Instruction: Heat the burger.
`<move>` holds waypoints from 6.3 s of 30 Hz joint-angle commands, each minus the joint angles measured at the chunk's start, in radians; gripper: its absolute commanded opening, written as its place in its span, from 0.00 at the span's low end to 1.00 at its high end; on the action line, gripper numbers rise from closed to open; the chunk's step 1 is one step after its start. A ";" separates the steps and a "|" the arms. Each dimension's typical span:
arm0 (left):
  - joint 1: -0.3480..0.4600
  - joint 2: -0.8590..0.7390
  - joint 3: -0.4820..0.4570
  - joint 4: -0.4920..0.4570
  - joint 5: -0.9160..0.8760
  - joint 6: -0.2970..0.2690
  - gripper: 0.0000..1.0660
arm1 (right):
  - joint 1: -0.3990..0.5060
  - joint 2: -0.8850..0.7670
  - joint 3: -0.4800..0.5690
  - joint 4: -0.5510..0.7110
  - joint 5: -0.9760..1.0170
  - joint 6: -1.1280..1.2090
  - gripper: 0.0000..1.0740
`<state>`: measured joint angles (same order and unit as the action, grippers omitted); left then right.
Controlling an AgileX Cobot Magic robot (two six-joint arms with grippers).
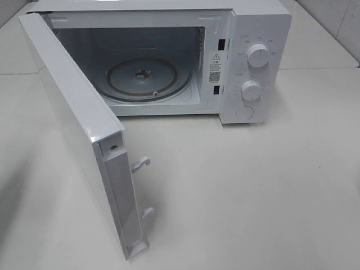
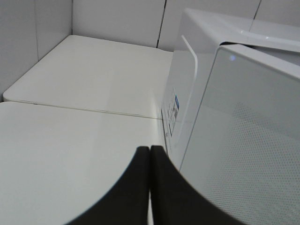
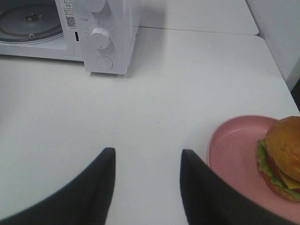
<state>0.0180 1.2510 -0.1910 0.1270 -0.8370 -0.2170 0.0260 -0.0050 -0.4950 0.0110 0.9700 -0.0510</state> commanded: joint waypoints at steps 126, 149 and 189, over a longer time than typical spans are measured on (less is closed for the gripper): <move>-0.625 0.747 -0.906 -0.183 0.145 0.169 0.00 | -0.006 -0.025 -0.001 -0.005 -0.008 0.007 0.43; -0.708 0.469 -0.903 -0.127 0.791 0.169 0.00 | -0.006 -0.025 -0.001 -0.005 -0.008 0.007 0.43; -0.581 0.018 -0.763 -0.152 1.749 0.194 0.95 | -0.006 -0.025 -0.001 -0.005 -0.008 0.007 0.43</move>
<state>-0.6150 1.3260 -1.0070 -0.0140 0.9030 -0.0260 0.0260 -0.0050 -0.4950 0.0100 0.9700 -0.0510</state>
